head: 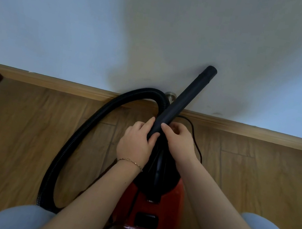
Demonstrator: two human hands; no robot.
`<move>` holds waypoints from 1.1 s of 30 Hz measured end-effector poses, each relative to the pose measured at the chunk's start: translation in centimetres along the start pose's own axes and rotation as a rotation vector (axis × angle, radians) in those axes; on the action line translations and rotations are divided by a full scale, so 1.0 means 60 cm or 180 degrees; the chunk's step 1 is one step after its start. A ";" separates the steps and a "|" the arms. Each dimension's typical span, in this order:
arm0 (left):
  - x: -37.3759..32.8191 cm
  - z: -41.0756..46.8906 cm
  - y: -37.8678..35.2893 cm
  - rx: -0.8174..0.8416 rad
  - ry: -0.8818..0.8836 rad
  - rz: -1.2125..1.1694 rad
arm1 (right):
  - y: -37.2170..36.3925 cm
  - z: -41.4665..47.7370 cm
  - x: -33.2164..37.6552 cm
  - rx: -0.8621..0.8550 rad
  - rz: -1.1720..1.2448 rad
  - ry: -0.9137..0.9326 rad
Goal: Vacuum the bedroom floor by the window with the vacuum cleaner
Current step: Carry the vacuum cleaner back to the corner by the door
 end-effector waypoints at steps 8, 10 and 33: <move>0.002 0.004 0.009 0.0231 0.0093 -0.0257 | 0.002 -0.012 0.011 -0.0128 -0.0602 0.0299; -0.003 -0.001 0.009 0.0152 0.0081 -0.0213 | 0.003 -0.017 0.016 -0.0165 -0.0706 0.0342; 0.001 -0.018 0.005 0.0274 0.0153 -0.0239 | -0.004 -0.032 0.002 -0.0003 -0.1340 0.0437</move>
Point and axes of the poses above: each hand's wrist, its own z-axis towards the middle knuckle, its own y-axis out of the back of the hand, x = y × z, the point moved 2 cm from there along z, towards the middle knuckle, and after that the axes turned 15 degrees about x, right-handed, at the moved point
